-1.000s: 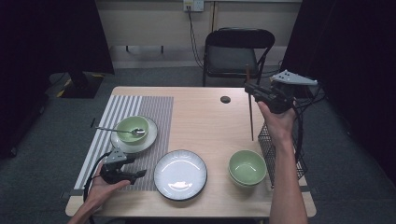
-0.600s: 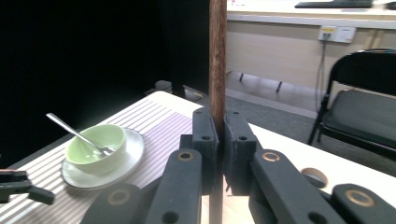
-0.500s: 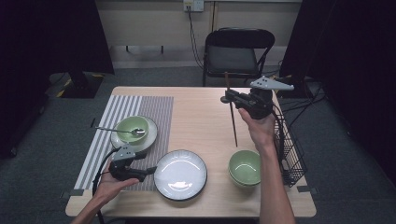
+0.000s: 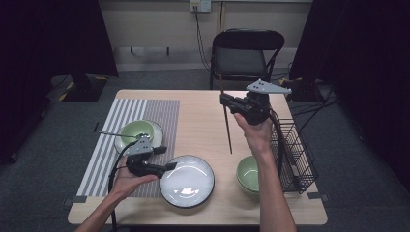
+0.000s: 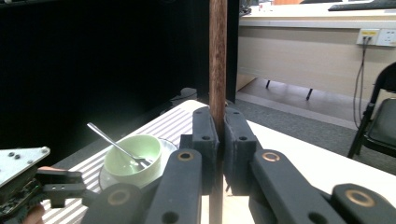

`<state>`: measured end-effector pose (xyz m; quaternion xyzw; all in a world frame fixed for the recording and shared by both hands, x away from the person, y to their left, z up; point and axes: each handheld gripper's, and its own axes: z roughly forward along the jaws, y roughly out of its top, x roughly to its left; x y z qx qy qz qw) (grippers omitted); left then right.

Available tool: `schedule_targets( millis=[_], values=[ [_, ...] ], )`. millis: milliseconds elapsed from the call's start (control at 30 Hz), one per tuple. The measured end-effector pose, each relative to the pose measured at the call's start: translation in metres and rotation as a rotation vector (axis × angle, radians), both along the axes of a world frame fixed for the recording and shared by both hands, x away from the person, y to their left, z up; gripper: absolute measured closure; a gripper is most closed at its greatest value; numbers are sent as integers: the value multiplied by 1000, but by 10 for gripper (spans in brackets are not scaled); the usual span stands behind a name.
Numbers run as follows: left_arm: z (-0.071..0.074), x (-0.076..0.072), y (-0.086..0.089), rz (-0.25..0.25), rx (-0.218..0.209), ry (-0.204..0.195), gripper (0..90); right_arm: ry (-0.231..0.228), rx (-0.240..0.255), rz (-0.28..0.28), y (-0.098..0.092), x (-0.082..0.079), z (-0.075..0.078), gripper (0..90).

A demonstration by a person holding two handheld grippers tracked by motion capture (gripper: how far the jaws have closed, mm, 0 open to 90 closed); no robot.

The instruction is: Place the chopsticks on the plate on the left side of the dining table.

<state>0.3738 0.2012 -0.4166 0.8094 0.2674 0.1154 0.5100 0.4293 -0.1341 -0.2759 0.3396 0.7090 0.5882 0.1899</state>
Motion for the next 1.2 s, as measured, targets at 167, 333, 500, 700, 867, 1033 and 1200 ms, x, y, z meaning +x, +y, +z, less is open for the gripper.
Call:
schedule_targets(
  millis=[167, 333, 500, 700, 867, 1033, 1200],
  values=[
    [8, 4, -13, -17, -36, -16, 280, 7, 11, 27, 10, -1, -2, 846],
    [17, 9, -22, -42, -57, -24, 297, 3, 20, 50, 20, -4, -1, 846],
    [25, 13, -31, -61, -90, -29, 311, 1, 29, 68, 30, -6, 0, 846],
    [34, 20, -44, -83, -128, -35, 320, -4, 44, 95, 42, -9, 1, 846],
    [40, 25, -52, -98, -157, -33, 335, -7, 50, 115, 51, -11, 1, 846],
    [45, 30, -56, -100, -168, -52, 358, -16, 58, 140, 60, -17, 3, 846],
    [47, 36, -57, -105, -189, -44, 383, -20, 64, 153, 65, -21, 5, 846]
  ],
)
